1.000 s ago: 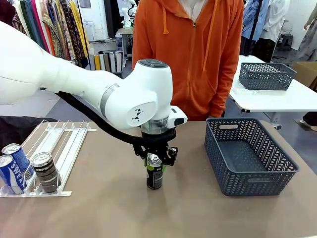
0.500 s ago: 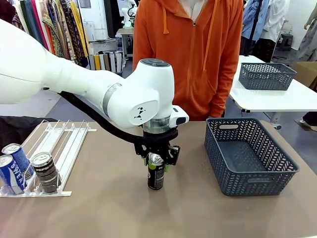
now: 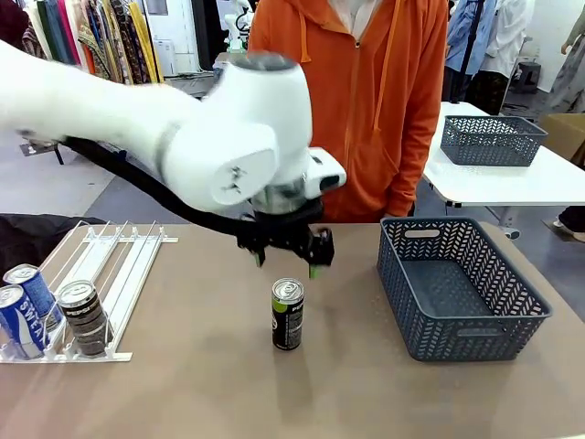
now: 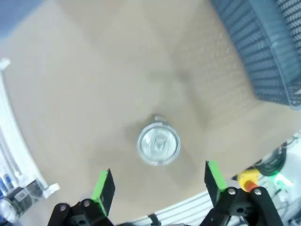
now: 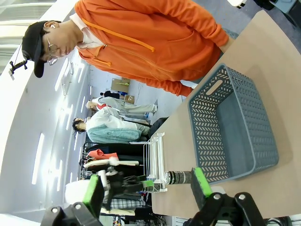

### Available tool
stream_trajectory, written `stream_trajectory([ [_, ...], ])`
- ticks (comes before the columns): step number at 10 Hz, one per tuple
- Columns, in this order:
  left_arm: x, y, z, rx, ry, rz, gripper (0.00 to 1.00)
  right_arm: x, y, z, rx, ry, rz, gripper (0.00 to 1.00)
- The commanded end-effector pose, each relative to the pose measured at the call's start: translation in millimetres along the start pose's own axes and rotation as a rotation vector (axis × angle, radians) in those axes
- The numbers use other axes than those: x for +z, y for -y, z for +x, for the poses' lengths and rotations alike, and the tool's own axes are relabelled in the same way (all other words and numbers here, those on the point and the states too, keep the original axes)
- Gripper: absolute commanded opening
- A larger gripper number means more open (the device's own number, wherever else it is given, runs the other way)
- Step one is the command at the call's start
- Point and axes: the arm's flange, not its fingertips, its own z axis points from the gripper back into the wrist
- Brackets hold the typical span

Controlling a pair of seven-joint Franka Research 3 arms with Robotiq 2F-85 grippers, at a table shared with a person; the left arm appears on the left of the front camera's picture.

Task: Retrieve and store the cans from the dispenser.
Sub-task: Pick up one can from the Automatic Can Dispenser and place it in the middle of the table.

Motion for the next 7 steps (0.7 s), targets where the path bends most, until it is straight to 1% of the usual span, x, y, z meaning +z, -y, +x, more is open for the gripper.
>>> stream_trajectory([
  [1, 69.8, -60.2, -56.8, 0.086, 0.123, -0.026, 1.0, -0.8, -1.4, 1.2, 0.018, 0.011, 0.029, 1.0],
  [2, 102.8, -102.6, -67.4, 0.141, 0.131, -0.072, 1.0, -0.8, -1.4, 1.2, 0.018, 0.011, 0.029, 1.0],
  [3, 137.1, -162.7, -82.2, 0.185, 0.122, -0.199, 1.0, -0.8, -1.4, 1.2, 0.018, 0.011, 0.029, 1.0],
  [4, 156.5, -213.4, -95.5, 0.226, 0.152, -0.376, 1.0, -0.8, -1.4, 1.2, 0.018, 0.011, 0.029, 1.0],
  [5, 172.8, -275.6, -124.3, 0.222, 0.17, -0.622, 1.0, -0.8, -1.4, 1.2, 0.018, 0.011, 0.029, 1.0],
  [6, 177.2, -327.1, -151.1, 0.227, 0.193, -0.816, 1.0, -0.8, -1.4, 1.2, 0.018, 0.011, 0.029, 1.0],
  [7, 173.7, -377.3, -176.2, 0.35, 0.198, -0.872, 1.0, -0.8, -1.4, 1.2, 0.018, 0.011, 0.029, 1.0],
])
